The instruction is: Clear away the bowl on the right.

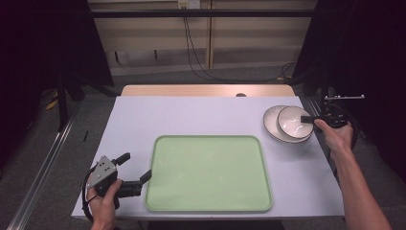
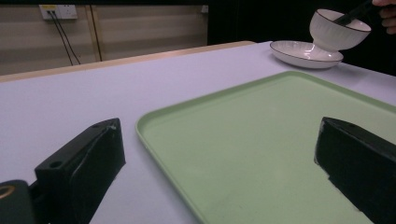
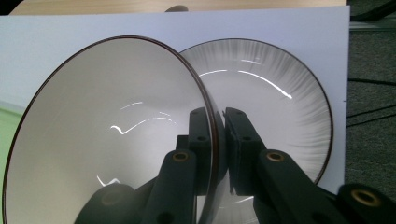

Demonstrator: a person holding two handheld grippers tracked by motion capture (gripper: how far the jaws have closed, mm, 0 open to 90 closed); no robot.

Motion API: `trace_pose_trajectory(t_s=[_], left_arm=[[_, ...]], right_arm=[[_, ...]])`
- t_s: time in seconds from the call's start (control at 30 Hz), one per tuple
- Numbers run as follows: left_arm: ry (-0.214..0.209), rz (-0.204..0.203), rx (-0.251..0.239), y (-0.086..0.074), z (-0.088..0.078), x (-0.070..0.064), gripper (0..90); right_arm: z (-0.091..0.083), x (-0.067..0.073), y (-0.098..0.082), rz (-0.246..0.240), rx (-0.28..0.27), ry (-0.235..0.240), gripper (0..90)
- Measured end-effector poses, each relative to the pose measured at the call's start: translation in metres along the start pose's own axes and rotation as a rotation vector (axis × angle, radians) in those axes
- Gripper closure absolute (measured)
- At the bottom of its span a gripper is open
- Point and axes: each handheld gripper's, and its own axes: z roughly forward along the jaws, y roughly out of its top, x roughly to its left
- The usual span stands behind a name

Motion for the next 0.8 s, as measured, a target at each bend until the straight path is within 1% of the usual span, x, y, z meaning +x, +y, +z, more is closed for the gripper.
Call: trace_pose_trajectory(t_s=[0.17, 0.23, 0.27, 0.3, 0.37, 0.4, 0.47, 0.5, 0.53, 0.6, 0.63, 0.67, 0.7, 0.8], left_arm=[[0.001, 0.004, 0.0, 0.001, -0.001, 0.0, 1.7], [0.002, 0.006, 0.001, 0.0, -0.001, 0.0, 1.7], [-0.003, 0.005, -0.004, 0.001, -0.001, 0.0, 1.7], [-0.003, 0.005, -0.004, 0.001, -0.001, 0.0, 1.7], [-0.001, 0.006, -0.002, 0.001, -0.002, -0.001, 1.7], [0.001, 0.011, -0.002, 0.001, -0.003, -0.001, 1.7], [0.002, 0.01, -0.003, 0.001, -0.003, -0.001, 1.7], [0.003, 0.011, -0.002, 0.001, -0.003, -0.001, 1.7], [0.002, 0.01, -0.003, 0.001, -0.003, -0.001, 1.7], [0.002, 0.01, -0.003, 0.001, -0.003, -0.001, 1.7], [0.002, 0.013, -0.001, 0.001, -0.003, -0.001, 1.7], [0.003, 0.006, -0.003, 0.0, -0.003, -0.001, 1.7], [0.003, 0.006, -0.003, 0.0, -0.003, -0.001, 1.7], [0.004, 0.004, -0.004, 0.0, -0.003, 0.0, 1.7]], right_arm=[[-0.001, 0.006, 0.0, -0.022, 0.003, 0.009, 82.1], [-0.002, 0.01, 0.001, -0.027, 0.0, 0.038, 82.1], [-0.004, 0.015, 0.001, -0.033, -0.004, 0.051, 82.2], [-0.004, 0.015, 0.001, -0.033, -0.004, 0.051, 82.2], [-0.006, 0.022, 0.002, -0.044, -0.012, 0.061, 82.1], [-0.006, 0.026, 0.003, -0.051, -0.009, 0.077, 82.2], [-0.005, 0.028, 0.003, -0.056, -0.011, 0.084, 82.2], [-0.004, 0.034, 0.003, -0.066, -0.001, 0.097, 82.2], [-0.004, 0.035, 0.003, -0.078, -0.002, 0.094, 82.2], [-0.004, 0.038, 0.003, -0.083, 0.004, 0.095, 82.1], [-0.004, 0.039, 0.003, -0.094, 0.01, 0.105, 82.0], [-0.004, 0.044, 0.002, -0.106, 0.008, 0.122, 82.1], [-0.004, 0.044, 0.002, -0.106, 0.008, 0.122, 82.1], [-0.005, 0.051, 0.003, -0.13, 0.013, 0.134, 82.1]])
